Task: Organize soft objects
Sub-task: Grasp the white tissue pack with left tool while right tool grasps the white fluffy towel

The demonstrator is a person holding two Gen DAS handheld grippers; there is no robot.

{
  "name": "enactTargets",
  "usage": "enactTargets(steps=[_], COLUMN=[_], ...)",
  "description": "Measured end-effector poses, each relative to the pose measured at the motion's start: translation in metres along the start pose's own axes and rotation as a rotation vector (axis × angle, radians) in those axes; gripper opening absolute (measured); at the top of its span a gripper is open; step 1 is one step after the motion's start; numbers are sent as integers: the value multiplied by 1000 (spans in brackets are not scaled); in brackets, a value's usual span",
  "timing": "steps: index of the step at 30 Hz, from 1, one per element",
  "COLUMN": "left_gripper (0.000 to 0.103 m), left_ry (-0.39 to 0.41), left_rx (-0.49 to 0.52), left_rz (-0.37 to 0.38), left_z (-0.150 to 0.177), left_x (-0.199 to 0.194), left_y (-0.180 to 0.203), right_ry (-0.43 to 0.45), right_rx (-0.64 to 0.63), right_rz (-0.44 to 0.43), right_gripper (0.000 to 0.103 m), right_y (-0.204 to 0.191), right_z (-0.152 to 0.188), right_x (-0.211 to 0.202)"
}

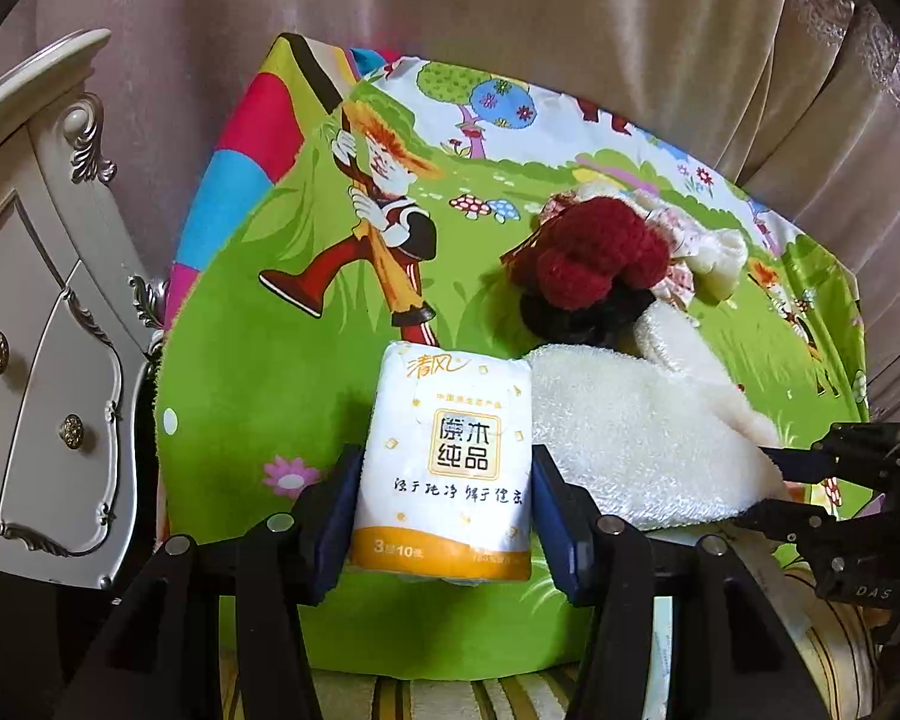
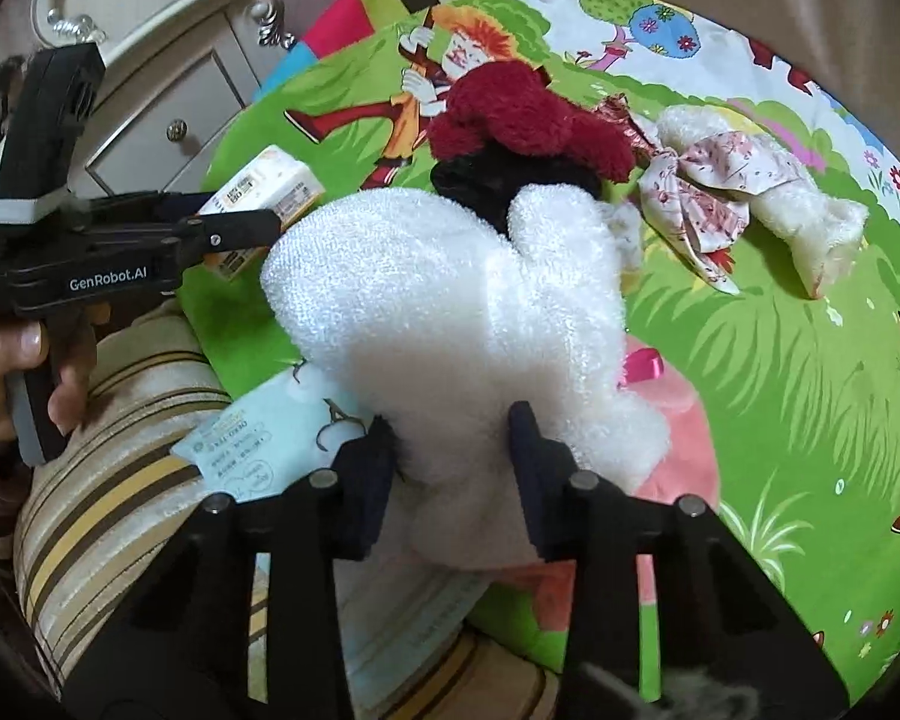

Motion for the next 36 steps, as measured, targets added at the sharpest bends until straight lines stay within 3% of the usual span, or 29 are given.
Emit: enactTargets(steps=[5,14,36], left_gripper=[54,54,54], left_ry=[17,45,67], left_rx=[-21,-43,16], left_rz=[17,46,114], left_z=[-3,-7,-9], left_x=[-6,-19,-44], left_y=[1,6,58], right_ry=[37,139,273], right_rx=[40,141,306], right_rz=[-27,-49,-36], right_gripper=[30,25,22], right_y=[3,20,61], right_z=[-2,-4,37], right_x=[-10,-43,-110])
Point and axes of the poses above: each gripper's, at about its wrist camera, not at the fingertips, and x roughly the way its jaws point, y to its right, z to its underside, the point moved 8 cm from there along x, roughly the way its jaws point
